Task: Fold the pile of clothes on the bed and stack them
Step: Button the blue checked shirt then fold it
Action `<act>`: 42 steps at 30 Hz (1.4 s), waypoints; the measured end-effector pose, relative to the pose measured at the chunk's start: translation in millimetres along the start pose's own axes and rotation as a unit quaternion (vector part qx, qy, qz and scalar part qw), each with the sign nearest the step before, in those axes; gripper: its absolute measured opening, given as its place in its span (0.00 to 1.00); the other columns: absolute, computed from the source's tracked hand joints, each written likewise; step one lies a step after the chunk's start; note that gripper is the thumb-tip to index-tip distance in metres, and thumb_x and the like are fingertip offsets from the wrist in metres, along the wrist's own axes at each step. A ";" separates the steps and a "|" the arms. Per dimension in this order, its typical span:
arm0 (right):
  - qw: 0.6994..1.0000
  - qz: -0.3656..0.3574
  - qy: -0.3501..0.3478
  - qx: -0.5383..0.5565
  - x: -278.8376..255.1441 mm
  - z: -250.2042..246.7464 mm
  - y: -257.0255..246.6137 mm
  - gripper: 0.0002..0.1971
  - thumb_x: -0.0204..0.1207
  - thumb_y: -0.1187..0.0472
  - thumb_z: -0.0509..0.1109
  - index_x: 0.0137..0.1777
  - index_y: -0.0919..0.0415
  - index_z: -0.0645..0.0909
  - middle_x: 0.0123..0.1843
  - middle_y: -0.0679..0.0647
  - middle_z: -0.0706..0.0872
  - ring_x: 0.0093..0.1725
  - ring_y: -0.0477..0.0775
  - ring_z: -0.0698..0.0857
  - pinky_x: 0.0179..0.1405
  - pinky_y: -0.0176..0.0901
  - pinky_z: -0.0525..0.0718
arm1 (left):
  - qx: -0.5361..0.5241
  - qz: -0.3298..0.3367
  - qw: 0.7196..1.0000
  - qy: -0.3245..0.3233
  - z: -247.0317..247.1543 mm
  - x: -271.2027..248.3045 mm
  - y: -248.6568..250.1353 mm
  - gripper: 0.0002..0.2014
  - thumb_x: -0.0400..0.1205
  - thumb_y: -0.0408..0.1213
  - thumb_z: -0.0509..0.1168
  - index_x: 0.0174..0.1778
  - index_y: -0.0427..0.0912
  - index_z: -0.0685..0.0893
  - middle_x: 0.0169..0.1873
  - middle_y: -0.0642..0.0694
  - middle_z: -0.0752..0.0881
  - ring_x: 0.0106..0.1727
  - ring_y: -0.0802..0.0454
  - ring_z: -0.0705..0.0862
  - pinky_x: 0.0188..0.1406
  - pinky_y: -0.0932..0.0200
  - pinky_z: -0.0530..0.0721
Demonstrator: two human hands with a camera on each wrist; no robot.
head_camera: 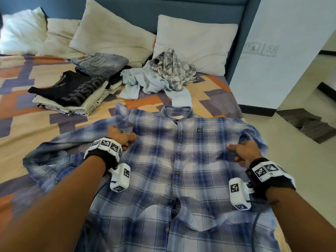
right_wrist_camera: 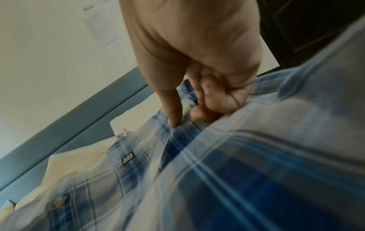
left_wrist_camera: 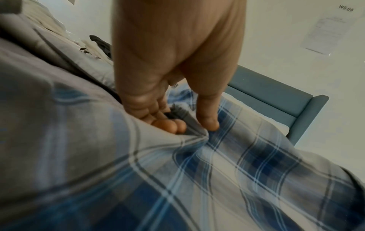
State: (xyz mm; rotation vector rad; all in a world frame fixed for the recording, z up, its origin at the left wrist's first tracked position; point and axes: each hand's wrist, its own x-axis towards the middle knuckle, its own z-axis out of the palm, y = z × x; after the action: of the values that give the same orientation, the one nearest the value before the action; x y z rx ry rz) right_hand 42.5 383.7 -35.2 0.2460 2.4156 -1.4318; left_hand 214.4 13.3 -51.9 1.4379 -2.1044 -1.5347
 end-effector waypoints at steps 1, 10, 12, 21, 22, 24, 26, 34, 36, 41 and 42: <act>1.000 0.011 -0.006 0.018 2.4 -0.2 -3.3 0.17 0.75 0.66 0.76 0.32 0.62 0.71 0.22 0.55 0.73 0.11 0.46 0.67 0.09 0.27 0.61 | -0.001 -0.001 1.000 0.016 1.3 1.1 1.3 0.35 0.71 0.38 0.80 0.68 0.30 0.70 0.34 0.36 0.81 0.29 0.45 0.82 0.28 0.50 0.85; 0.967 -0.013 0.012 0.253 16.2 -16.4 -61.7 0.13 0.82 0.71 0.64 0.37 0.57 0.74 0.33 0.57 0.75 0.13 0.43 0.72 0.11 0.27 0.65 | -0.167 0.123 0.969 0.134 -21.7 12.7 45.6 0.24 0.74 0.26 0.75 0.62 0.42 0.73 0.45 0.34 0.83 0.27 0.50 0.77 0.14 0.63 0.77; 0.957 -0.061 0.029 0.283 21.9 -16.0 -84.7 0.12 0.83 0.70 0.63 0.37 0.59 0.74 0.40 0.60 0.79 0.24 0.48 0.79 0.17 0.33 0.78 | -0.193 0.202 0.947 0.158 -23.2 14.5 67.0 0.20 0.75 0.25 0.73 0.59 0.43 0.75 0.52 0.35 0.82 0.35 0.49 0.81 0.21 0.70 0.80; 0.976 -0.183 0.117 -0.003 18.1 18.4 -84.2 0.28 0.70 0.65 0.71 0.71 0.60 0.73 0.64 0.65 0.81 0.62 0.68 0.82 0.62 0.67 0.83 | 0.191 0.244 0.942 0.132 -19.4 -9.4 81.2 0.34 0.79 0.35 0.72 0.80 0.42 0.67 0.81 0.31 0.57 0.77 0.32 0.66 0.74 0.45 0.67; 0.970 -0.210 0.115 -0.036 2.6 29.1 -77.9 0.21 0.73 0.68 0.70 0.67 0.62 0.78 0.63 0.64 0.83 0.62 0.66 0.83 0.63 0.63 0.83 | 0.187 0.279 0.933 0.129 -9.6 -16.8 74.6 0.28 0.78 0.31 0.71 0.76 0.39 0.73 0.77 0.31 0.66 0.73 0.33 0.72 0.72 0.46 0.70; 0.959 -0.269 0.049 -0.071 -31.2 51.7 -64.5 0.10 0.76 0.71 0.70 0.56 0.62 0.85 0.54 0.59 0.88 0.54 0.59 0.86 0.54 0.51 0.85 | 0.122 0.325 0.933 0.093 13.7 -33.7 61.7 0.15 0.78 0.26 0.69 0.60 0.37 0.85 0.58 0.36 0.86 0.56 0.38 0.85 0.57 0.51 0.83; 0.948 -0.293 -0.063 -0.109 -60.1 77.9 -53.2 0.04 0.76 0.69 0.74 0.47 0.61 0.86 0.44 0.54 0.88 0.45 0.51 0.85 0.43 0.37 0.81 | 0.027 0.297 0.954 -0.012 37.4 -59.7 55.7 0.06 0.79 0.24 0.68 0.46 0.38 0.87 0.40 0.41 0.88 0.33 0.49 0.87 0.32 0.62 0.84; 0.906 -0.227 -0.101 -0.342 -88.1 138.6 -16.6 0.11 0.77 0.56 0.72 0.52 0.63 0.79 0.56 0.64 0.84 0.56 0.66 0.84 0.46 0.50 0.81 | 0.181 0.185 0.964 -0.067 101.5 -89.7 15.4 0.07 0.78 0.30 0.67 0.37 0.34 0.90 0.38 0.38 0.91 0.43 0.43 0.88 0.46 0.53 0.86; 0.916 -0.216 -0.093 -0.323 -85.9 136.1 -22.0 0.04 0.77 0.64 0.69 0.48 0.62 0.77 0.50 0.65 0.82 0.50 0.64 0.84 0.42 0.47 0.77 | 0.167 0.147 0.973 -0.064 101.4 -85.2 13.0 0.10 0.78 0.33 0.68 0.38 0.29 0.89 0.38 0.35 0.90 0.43 0.40 0.88 0.44 0.48 0.87; 0.963 -0.158 -0.089 -0.200 -75.0 134.8 -17.5 0.04 0.69 0.69 0.67 0.35 0.66 0.82 0.39 0.62 0.86 0.42 0.62 0.85 0.42 0.48 0.87 | 0.201 0.078 0.974 -0.073 106.3 -87.6 30.1 0.22 0.73 0.50 0.77 0.47 0.34 0.84 0.47 0.38 0.87 0.46 0.42 0.87 0.30 0.56 0.82; 0.965 -0.156 -0.097 -0.186 -74.9 136.4 -14.8 0.06 0.70 0.68 0.67 0.38 0.65 0.86 0.41 0.62 0.88 0.44 0.62 0.87 0.45 0.50 0.89 | 0.204 0.076 0.974 -0.066 109.2 -88.0 32.1 0.20 0.73 0.49 0.77 0.44 0.35 0.81 0.49 0.38 0.86 0.48 0.41 0.87 0.34 0.54 0.83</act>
State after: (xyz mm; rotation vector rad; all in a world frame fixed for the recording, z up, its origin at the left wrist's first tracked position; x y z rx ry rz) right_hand 133.2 258.2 -57.0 -0.3602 2.5703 -1.0211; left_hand 174.4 151.2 -42.8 1.2719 -2.6603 -1.2182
